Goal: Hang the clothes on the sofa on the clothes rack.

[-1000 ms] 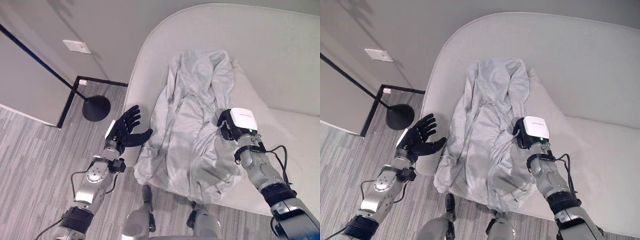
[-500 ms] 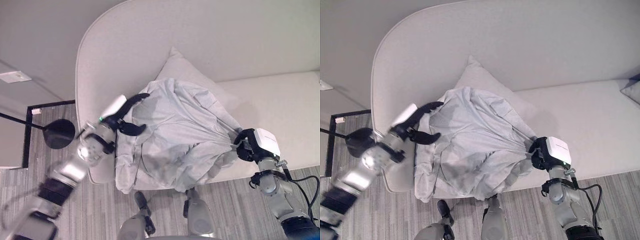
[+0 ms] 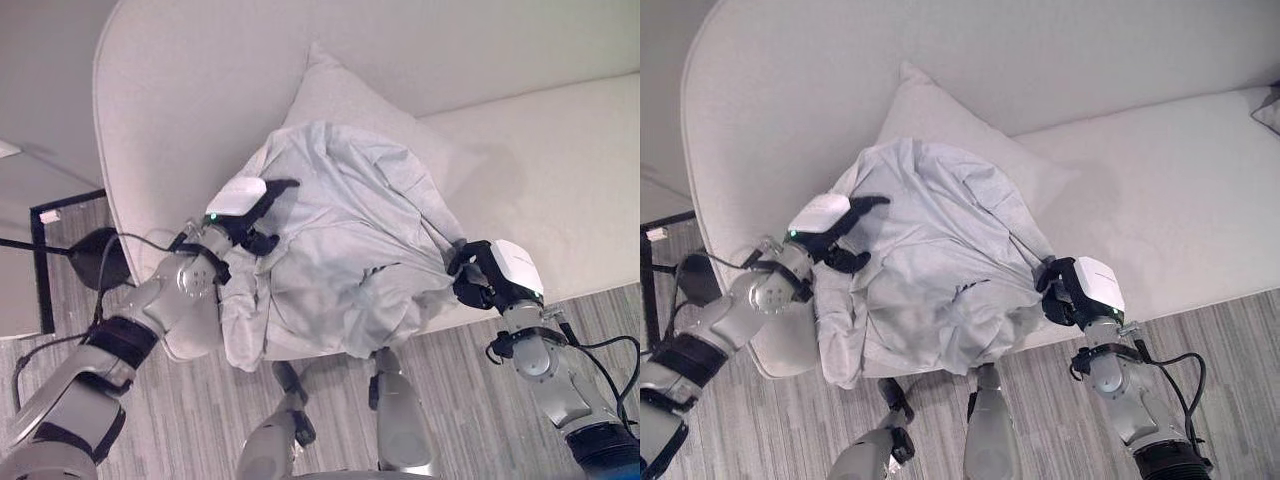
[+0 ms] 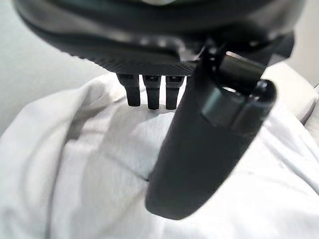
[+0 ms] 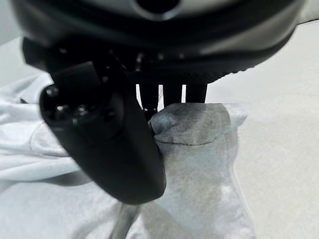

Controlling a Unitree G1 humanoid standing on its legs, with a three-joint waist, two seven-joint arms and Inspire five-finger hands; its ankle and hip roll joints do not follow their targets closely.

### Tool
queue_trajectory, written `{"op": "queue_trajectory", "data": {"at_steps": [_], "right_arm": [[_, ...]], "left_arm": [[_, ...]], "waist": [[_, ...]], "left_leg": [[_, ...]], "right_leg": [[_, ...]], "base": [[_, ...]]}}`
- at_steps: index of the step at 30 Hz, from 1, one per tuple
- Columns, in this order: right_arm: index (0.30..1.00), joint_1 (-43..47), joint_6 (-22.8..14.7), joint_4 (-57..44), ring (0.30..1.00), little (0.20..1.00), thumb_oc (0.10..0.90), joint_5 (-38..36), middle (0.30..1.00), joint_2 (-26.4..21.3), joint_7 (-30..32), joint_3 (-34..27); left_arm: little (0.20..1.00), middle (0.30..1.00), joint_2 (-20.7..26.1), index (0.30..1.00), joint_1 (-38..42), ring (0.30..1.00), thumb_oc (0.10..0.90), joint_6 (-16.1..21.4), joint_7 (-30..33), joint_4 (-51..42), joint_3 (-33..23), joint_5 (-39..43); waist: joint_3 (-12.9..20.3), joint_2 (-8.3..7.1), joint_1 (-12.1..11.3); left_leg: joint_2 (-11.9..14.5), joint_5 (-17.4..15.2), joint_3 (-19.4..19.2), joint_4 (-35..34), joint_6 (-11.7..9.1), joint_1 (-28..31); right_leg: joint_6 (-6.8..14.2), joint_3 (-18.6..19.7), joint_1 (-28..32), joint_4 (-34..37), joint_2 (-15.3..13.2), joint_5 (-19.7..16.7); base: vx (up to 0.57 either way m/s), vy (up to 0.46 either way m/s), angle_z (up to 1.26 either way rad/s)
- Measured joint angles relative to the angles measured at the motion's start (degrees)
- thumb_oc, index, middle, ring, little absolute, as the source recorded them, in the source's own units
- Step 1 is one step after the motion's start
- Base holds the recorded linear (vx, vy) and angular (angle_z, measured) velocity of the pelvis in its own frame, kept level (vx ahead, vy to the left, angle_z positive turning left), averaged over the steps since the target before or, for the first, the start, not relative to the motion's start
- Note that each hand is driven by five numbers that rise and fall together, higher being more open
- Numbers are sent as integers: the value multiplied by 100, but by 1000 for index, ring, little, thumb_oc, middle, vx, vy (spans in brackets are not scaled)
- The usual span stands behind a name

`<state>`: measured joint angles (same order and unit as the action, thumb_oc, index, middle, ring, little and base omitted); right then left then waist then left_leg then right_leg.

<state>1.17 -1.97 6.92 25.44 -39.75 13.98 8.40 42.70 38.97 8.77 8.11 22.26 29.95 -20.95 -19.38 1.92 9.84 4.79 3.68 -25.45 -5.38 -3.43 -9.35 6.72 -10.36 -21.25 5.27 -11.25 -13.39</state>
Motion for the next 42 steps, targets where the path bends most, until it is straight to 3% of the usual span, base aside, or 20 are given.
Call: {"op": "queue_trajectory", "data": {"at_steps": [6, 13, 28, 35, 36, 37, 42], "right_arm": [[300, -126, -117, -78, 300, 300, 400, -138, 300, 1, -10, 30], [300, -119, -141, -79, 300, 300, 400, -153, 300, 1, -139, 166], [300, -114, -225, -402, 300, 300, 400, -224, 300, -1, -223, 200], [300, -137, -245, -468, 300, 300, 400, -376, 300, -1, -223, 242], [300, -134, -247, -477, 300, 300, 400, -376, 300, -1, -223, 247], [300, -134, -247, -484, 300, 300, 400, -376, 300, -1, -223, 247], [300, -147, -246, -503, 300, 300, 400, -375, 300, -1, -220, 272]], "left_arm": [[900, 900, 13, 900, 179, 900, 800, -32, 556, -86, -666, 95], [900, 900, 62, 900, 226, 900, 800, -39, 663, 95, -642, 94], [900, 900, -1, 900, 759, 900, 800, -178, 608, 1623, -119, 288], [900, 900, -14, 900, 850, 900, 800, -185, 612, 1779, -122, 516], [378, 378, -15, 378, 851, 378, 452, -189, 621, 1778, -129, 565], [300, 300, -15, 300, 851, 300, 400, -190, 624, 1778, -130, 579], [300, 300, -90, 300, 846, 300, 400, -269, 756, 1753, -185, 744]], "waist": [[-39, -69, 55], [-53, -92, 71], [-100, -223, 243], [-77, -282, 309], [-75, -286, 304], [-74, -287, 301], [-66, -303, 300]], "left_leg": [[30, 0, -32, 1, -1, -6], [31, 0, -21, 0, -4, -28], [28, 2, -80, 2, -7, -226], [31, 2, -160, 1, -8, -302], [32, 7, -167, 1, -15, -326], [32, 7, -171, 1, -16, -332], [30, 13, -179, 2, -24, -330]], "right_leg": [[0, 24, -26, -1, 32, 0], [0, 22, -44, 0, 33, 0], [-23, 70, -274, -2, 45, -21], [-43, 163, -412, -2, 68, -47], [-48, 174, -442, -2, 71, -61], [-49, 179, -451, -2, 72, -65], [-52, 190, -454, -3, 73, -78]], "base": [[14, -12, -4], [0, 0, 0], [1, -1, -1], [16, -10, -6], [0, 0, 0], [0, 0, 0], [6, -7, 0]]}}
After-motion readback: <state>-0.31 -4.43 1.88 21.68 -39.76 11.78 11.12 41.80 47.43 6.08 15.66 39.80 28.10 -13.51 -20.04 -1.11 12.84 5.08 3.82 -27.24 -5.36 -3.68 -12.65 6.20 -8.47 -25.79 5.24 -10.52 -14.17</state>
